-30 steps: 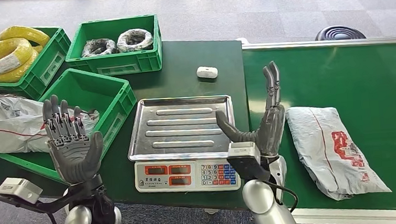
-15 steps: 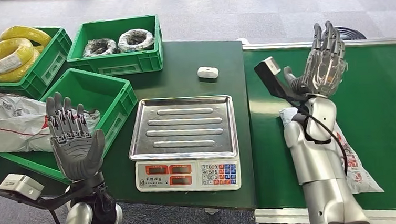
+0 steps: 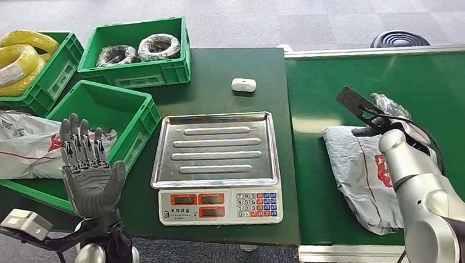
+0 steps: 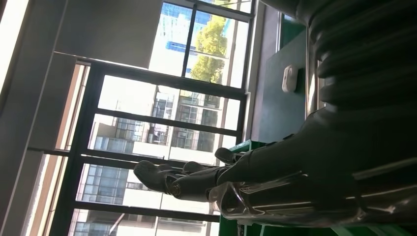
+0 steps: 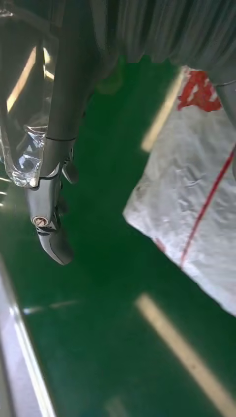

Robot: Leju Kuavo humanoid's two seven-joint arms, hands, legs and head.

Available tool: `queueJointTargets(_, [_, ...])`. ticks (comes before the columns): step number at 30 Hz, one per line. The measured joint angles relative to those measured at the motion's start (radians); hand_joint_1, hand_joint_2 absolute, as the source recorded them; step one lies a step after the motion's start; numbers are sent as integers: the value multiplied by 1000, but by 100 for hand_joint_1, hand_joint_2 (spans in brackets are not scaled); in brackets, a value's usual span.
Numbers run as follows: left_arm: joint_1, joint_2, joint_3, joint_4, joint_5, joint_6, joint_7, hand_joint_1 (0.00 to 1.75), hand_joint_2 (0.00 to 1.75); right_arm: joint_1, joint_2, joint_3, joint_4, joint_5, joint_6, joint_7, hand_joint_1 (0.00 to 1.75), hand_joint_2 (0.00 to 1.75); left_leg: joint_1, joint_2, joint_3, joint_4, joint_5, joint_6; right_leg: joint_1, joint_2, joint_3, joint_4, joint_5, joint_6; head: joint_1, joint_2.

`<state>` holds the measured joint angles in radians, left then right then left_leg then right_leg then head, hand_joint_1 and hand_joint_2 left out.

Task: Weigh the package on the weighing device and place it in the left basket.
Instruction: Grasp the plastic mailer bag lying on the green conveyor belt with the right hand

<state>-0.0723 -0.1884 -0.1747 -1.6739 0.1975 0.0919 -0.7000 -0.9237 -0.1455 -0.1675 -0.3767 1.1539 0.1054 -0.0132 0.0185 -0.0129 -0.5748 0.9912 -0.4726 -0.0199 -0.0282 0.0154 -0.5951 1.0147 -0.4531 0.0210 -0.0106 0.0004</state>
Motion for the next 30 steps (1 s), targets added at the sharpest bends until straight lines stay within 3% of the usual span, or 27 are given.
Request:
queueJointTargets(11, [-15, 1, 8, 16, 0, -5, 0, 0, 175, -2, -14, -67, 64, -22, 73, -34, 0, 175, 0, 0, 0, 0, 0, 0, 0, 0, 0, 0, 0, 0, 0, 0])
queueJointTargets(13, [-23, 3, 9, 23, 2, -7, 0, 0, 175, -2, -16, -69, 72, -31, 192, -104, 0, 175, 0, 0, 0, 0, 0, 0, 0, 0, 0, 0, 0, 0, 0, 0])
queueJointTargets(16, [-45, 9, 11, 39, 12, -7, 0, 0, 175, 9, -16, -69, 86, -44, 442, -227, 0, 175, 0, 0, 0, 0, 0, 0, 0, 0, 0, 0, 0, 0, 0, 0])
queueJointTargets(19, [-56, 14, 13, 46, 18, 1, 0, 0, 175, 16, -13, -69, 97, -50, 542, -255, 0, 175, 0, 0, 0, 0, 0, 0, 0, 0, 0, 0, 0, 0, 0, 0])
queueJointTargets(30, [-69, 21, 10, 34, 27, 63, 0, 0, 175, 6, 16, -64, 115, -63, 554, -200, 0, 175, 0, 0, 0, 0, 0, 0, 0, 0, 0, 0, 0, 0, 0, 0])
